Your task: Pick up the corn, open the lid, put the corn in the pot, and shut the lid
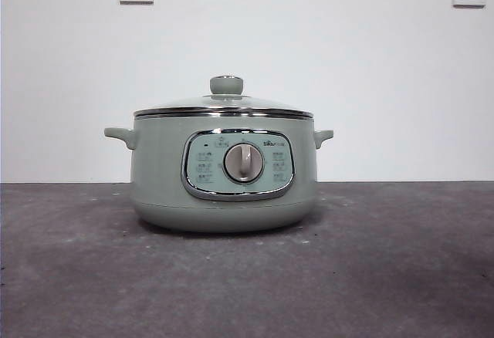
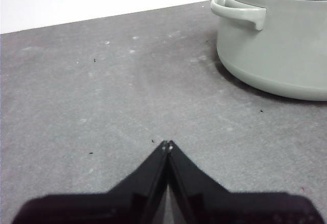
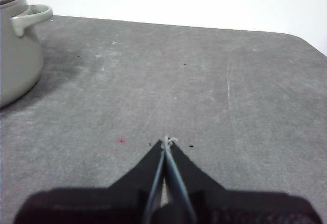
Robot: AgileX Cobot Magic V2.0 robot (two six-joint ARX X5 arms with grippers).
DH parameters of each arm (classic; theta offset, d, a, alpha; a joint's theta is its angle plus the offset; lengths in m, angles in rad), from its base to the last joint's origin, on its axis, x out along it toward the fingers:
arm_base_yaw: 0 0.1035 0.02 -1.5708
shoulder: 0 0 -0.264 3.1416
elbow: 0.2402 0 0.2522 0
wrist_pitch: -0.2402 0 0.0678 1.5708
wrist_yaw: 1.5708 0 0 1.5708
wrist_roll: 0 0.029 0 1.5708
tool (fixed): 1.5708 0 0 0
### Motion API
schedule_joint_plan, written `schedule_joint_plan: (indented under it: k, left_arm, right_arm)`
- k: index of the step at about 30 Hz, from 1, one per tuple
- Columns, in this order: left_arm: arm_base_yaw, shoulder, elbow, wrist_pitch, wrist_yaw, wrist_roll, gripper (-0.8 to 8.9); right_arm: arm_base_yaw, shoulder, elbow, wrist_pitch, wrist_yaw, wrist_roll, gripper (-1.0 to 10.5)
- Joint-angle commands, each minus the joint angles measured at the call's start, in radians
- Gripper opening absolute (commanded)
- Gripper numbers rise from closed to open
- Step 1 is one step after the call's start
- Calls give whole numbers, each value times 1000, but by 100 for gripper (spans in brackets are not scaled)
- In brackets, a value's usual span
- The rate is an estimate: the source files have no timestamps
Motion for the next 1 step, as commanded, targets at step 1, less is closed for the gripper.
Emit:
schedule_joint_plan:
  k: [1]
  left_arm:
    - [3,0,-11,7,-1,-10,-4]
  right_arm:
    - [0,-2,-8,4,0,0,2]
